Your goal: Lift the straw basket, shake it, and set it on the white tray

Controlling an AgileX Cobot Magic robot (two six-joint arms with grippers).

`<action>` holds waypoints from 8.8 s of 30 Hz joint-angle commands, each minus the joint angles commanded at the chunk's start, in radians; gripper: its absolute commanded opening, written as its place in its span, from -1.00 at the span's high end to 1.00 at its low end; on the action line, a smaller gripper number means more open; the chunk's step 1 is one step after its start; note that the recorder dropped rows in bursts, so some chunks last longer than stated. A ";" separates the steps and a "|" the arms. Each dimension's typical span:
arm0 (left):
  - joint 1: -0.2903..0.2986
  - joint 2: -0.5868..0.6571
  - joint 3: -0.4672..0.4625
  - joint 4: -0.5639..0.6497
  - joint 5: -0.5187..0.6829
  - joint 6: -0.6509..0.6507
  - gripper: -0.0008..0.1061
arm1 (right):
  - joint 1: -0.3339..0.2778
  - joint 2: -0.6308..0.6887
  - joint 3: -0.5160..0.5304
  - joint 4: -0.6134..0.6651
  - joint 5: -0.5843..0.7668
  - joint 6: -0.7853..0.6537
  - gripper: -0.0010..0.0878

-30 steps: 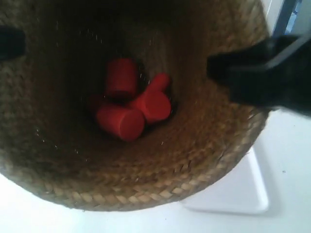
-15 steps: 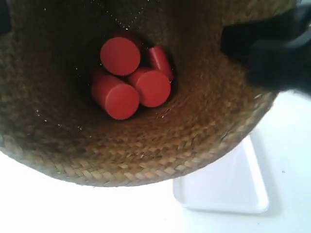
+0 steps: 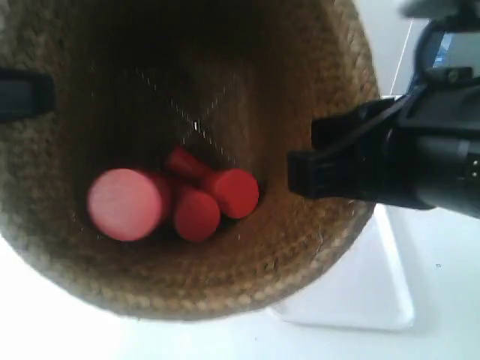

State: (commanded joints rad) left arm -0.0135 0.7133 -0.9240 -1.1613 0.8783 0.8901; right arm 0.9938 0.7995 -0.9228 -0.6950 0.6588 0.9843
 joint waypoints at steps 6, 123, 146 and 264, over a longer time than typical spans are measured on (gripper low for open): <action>0.000 0.049 0.122 0.011 -0.207 -0.007 0.99 | -0.024 0.081 0.119 -0.353 0.043 0.245 0.98; 0.000 0.074 -0.070 -0.097 -0.039 -0.003 0.99 | 0.192 0.207 -0.141 -0.365 0.117 0.204 0.98; 0.000 0.027 -0.074 -0.003 -0.064 -0.039 0.99 | 0.170 0.168 -0.154 -0.218 0.030 0.098 0.98; -0.103 0.595 -0.520 0.814 0.080 -0.884 0.99 | -0.686 0.610 -0.593 0.650 0.562 -0.830 0.98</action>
State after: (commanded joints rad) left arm -0.1168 1.3085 -1.4443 -0.3477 0.9578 0.0057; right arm 0.3074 1.4092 -1.5160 -0.0452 1.2211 0.1545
